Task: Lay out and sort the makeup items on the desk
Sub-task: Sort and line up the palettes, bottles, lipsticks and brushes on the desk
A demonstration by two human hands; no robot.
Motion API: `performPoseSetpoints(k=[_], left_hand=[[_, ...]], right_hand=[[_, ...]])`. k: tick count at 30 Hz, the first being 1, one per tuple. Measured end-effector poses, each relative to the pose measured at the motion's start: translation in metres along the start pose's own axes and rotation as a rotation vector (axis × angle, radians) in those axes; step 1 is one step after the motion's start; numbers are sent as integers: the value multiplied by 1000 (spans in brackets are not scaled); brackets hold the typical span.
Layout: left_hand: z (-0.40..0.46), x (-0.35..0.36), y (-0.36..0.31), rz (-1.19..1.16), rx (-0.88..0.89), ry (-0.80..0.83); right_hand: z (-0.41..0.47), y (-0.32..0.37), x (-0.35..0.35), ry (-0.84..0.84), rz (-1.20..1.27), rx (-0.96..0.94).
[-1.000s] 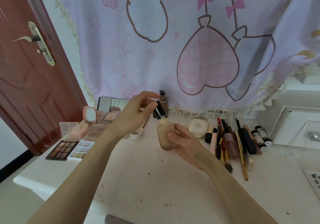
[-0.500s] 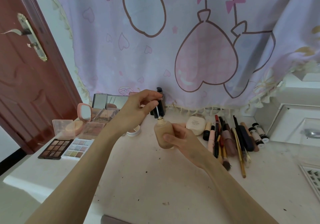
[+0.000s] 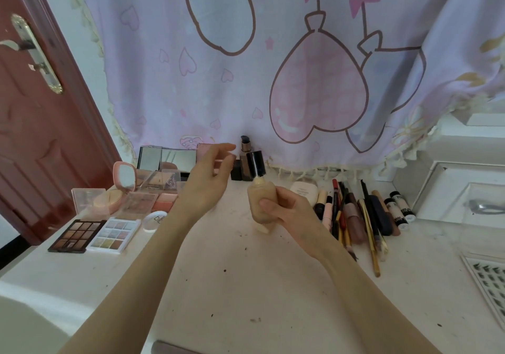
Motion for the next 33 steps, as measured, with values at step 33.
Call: performPoseSetpoints(k=[33], left_hand=[[-32,92,97,830,32,480]], right_hand=[[124,14,-49,-384,-838,31]])
Point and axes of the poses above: each hand's wrist, its own z-axis towards the middle knuckle, its own x-axis out of the palm, y = z × x, the point moved 9 cm from there along z, towards the middle knuckle, and after that the axes turned 3 degrees about x, right-handed, at the moved point
